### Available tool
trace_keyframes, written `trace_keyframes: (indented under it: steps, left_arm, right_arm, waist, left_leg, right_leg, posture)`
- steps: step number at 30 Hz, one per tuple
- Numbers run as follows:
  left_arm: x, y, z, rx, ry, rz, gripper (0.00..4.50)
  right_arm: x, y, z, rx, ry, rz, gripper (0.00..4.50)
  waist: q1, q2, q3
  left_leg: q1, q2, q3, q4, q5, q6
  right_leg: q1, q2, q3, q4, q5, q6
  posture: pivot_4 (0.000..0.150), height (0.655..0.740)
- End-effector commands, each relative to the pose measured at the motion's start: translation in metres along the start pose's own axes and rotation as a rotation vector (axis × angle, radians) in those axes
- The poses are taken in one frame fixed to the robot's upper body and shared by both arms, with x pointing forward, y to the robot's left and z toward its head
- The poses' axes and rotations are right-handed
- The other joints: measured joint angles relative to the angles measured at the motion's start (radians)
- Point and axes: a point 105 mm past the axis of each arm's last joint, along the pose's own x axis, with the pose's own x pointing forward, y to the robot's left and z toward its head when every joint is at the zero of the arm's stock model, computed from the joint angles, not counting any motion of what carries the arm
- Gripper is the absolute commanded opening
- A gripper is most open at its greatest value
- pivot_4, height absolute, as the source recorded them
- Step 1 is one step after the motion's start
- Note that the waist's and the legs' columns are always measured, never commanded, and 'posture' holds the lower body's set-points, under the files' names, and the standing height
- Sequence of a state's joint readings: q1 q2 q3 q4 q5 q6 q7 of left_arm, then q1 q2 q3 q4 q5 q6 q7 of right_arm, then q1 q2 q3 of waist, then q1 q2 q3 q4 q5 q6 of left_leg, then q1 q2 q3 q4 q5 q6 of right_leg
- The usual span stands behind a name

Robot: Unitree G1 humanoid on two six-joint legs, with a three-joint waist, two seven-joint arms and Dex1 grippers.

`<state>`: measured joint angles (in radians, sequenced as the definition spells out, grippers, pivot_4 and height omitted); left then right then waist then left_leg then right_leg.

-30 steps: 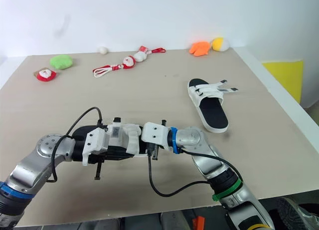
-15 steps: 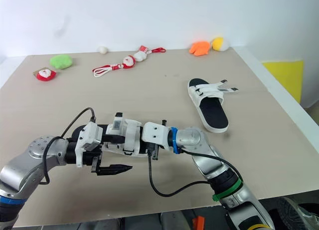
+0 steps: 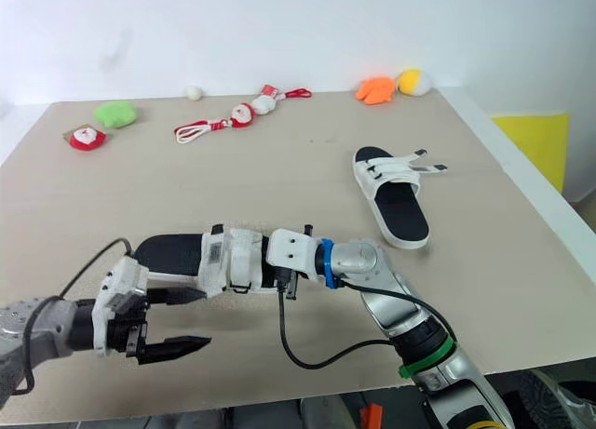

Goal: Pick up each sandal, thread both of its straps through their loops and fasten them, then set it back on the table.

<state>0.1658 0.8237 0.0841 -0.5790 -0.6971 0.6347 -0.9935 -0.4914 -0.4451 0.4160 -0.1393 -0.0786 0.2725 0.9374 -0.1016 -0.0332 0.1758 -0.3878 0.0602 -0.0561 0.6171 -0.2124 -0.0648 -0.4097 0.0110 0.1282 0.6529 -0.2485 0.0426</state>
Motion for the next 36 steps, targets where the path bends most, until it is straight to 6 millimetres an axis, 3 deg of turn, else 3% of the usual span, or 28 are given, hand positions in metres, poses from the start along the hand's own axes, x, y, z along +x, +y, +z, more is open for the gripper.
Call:
trace_keyframes:
  steps: [1,6,9,15,28,36]
  left_arm:
    - [-0.002,0.001,0.013,0.03,-0.051,0.025,4.35]
    - [-0.008,0.014,0.016,0.055,-0.066,0.101,4.35]
    - [0.002,0.018,0.021,0.059,-0.118,0.119,4.35]
    - [0.027,0.015,0.012,0.039,-0.11,0.073,4.35]
    - [0.045,0.015,0.023,0.032,-0.169,0.034,4.35]
    - [0.049,0.016,0.023,0.032,-0.175,0.04,0.46]
  right_arm:
    - [0.003,0.01,-0.014,0.04,0.046,0.047,0.0]
    - [0.003,0.01,-0.014,0.04,0.048,0.049,0.0]
    - [0.004,0.01,-0.013,0.039,0.045,0.049,0.0]
    - [0.005,0.01,-0.013,0.039,0.043,0.048,0.0]
    - [0.003,0.012,-0.014,0.047,0.048,0.04,0.0]
    - [0.003,0.011,-0.013,0.045,0.047,0.04,0.0]
  waist:
    - [0.001,-0.001,0.0]
    - [0.001,0.0,0.0]
    - [0.001,-0.001,0.0]
    - [0.0,-0.001,0.0]
    - [0.001,-0.001,0.0]
    - [0.001,-0.001,0.0]
  left_leg:
    - [0.0,0.0,0.0,0.0,0.0,0.0]
    - [0.0,0.0,0.0,0.0,0.0,0.0]
    - [0.0,0.0,0.0,0.0,0.0,0.0]
    - [0.0,0.0,0.0,0.001,0.0,0.0]
    - [-0.001,0.0,-0.001,0.002,0.0,0.0]
    - [-0.001,0.0,-0.001,0.001,0.0,0.0]
  right_leg:
    - [0.0,0.0,0.0,0.0,0.0,0.0]
    - [0.0,0.0,0.0,0.0,0.0,0.0]
    - [0.0,0.0,0.0,0.0,0.0,0.0]
    - [0.0,0.0,0.0,0.0,0.0,0.0]
    - [0.001,0.001,0.0,0.0,0.001,0.001]
    - [0.001,0.001,0.0,0.0,0.001,0.001]
  posture:
    - [0.15,0.74]
    - [0.15,0.74]
    - [0.15,0.74]
    - [0.15,0.74]
    - [0.15,0.74]
    - [0.15,0.74]
